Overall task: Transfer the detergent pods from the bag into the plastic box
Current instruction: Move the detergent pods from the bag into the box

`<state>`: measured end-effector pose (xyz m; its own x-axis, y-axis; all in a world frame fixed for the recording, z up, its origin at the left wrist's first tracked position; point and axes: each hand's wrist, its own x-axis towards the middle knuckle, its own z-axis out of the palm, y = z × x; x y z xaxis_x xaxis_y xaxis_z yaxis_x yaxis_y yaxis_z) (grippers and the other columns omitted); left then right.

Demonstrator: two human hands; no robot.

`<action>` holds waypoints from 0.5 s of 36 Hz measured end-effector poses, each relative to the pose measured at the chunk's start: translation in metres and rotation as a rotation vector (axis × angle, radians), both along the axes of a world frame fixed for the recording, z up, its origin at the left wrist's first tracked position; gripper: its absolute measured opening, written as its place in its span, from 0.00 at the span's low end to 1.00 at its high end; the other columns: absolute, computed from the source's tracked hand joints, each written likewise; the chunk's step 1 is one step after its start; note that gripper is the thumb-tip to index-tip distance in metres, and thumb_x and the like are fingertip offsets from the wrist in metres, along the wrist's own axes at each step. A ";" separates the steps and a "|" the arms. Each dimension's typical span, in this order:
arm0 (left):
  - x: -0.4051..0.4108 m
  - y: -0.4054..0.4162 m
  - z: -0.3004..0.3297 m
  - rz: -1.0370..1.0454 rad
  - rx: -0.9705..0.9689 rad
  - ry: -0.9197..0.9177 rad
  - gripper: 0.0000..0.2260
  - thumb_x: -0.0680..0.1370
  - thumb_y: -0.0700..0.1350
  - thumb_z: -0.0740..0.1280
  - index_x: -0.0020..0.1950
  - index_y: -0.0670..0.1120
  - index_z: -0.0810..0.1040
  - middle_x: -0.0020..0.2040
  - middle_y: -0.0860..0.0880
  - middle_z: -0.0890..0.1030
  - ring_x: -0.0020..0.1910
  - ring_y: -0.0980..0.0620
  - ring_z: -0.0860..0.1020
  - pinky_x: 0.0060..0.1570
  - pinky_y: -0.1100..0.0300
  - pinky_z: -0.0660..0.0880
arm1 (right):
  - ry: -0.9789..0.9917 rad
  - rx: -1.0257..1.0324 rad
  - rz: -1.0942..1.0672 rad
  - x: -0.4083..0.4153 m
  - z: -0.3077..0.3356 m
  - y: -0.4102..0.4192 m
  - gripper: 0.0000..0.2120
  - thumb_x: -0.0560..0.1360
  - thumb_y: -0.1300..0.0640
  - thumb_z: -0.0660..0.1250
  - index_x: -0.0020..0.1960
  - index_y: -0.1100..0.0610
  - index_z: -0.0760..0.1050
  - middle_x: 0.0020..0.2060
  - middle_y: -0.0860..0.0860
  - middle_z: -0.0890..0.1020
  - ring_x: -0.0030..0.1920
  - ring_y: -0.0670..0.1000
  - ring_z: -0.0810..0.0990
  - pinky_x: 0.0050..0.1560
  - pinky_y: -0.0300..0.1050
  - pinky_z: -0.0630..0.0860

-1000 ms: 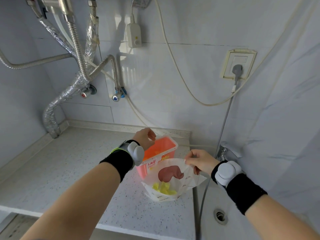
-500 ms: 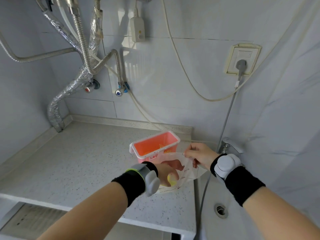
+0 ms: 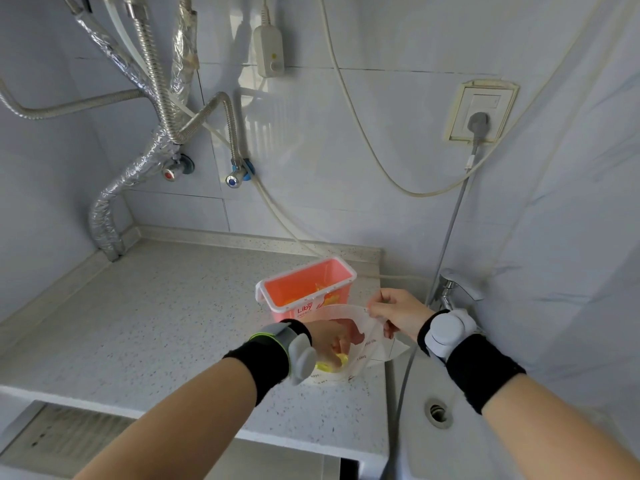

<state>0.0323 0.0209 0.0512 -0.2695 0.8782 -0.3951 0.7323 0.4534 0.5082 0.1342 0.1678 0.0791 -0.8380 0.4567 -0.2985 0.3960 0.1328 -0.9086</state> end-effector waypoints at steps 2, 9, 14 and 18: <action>-0.003 -0.001 0.006 -0.001 0.027 -0.037 0.13 0.74 0.37 0.69 0.58 0.41 0.75 0.50 0.50 0.74 0.49 0.52 0.71 0.53 0.60 0.70 | 0.000 -0.002 -0.007 0.000 -0.001 0.001 0.06 0.73 0.68 0.63 0.38 0.60 0.70 0.24 0.55 0.69 0.17 0.48 0.69 0.21 0.37 0.67; -0.020 -0.003 0.031 0.047 0.072 -0.109 0.10 0.74 0.43 0.69 0.55 0.48 0.76 0.54 0.52 0.78 0.53 0.53 0.76 0.62 0.55 0.73 | -0.010 0.001 -0.021 -0.003 -0.004 0.003 0.08 0.73 0.67 0.63 0.36 0.59 0.70 0.25 0.55 0.69 0.17 0.48 0.69 0.21 0.37 0.67; -0.043 -0.007 0.067 0.182 0.328 -0.195 0.06 0.75 0.40 0.68 0.51 0.48 0.76 0.46 0.53 0.79 0.44 0.60 0.77 0.52 0.68 0.74 | -0.017 -0.009 -0.027 -0.005 -0.006 0.005 0.09 0.71 0.67 0.64 0.34 0.58 0.70 0.25 0.55 0.68 0.21 0.51 0.67 0.22 0.39 0.68; -0.066 -0.010 0.076 0.349 0.449 -0.162 0.06 0.76 0.39 0.68 0.51 0.44 0.74 0.44 0.51 0.77 0.39 0.57 0.76 0.41 0.69 0.75 | -0.027 0.014 -0.022 -0.006 -0.008 0.006 0.09 0.71 0.66 0.64 0.34 0.58 0.70 0.24 0.55 0.69 0.21 0.51 0.68 0.24 0.39 0.68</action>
<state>-0.0340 0.0107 0.1276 -0.5395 0.8394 -0.0658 0.4753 0.3681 0.7991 0.1280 0.1735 0.0715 -0.8198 0.4787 -0.3142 0.4229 0.1362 -0.8959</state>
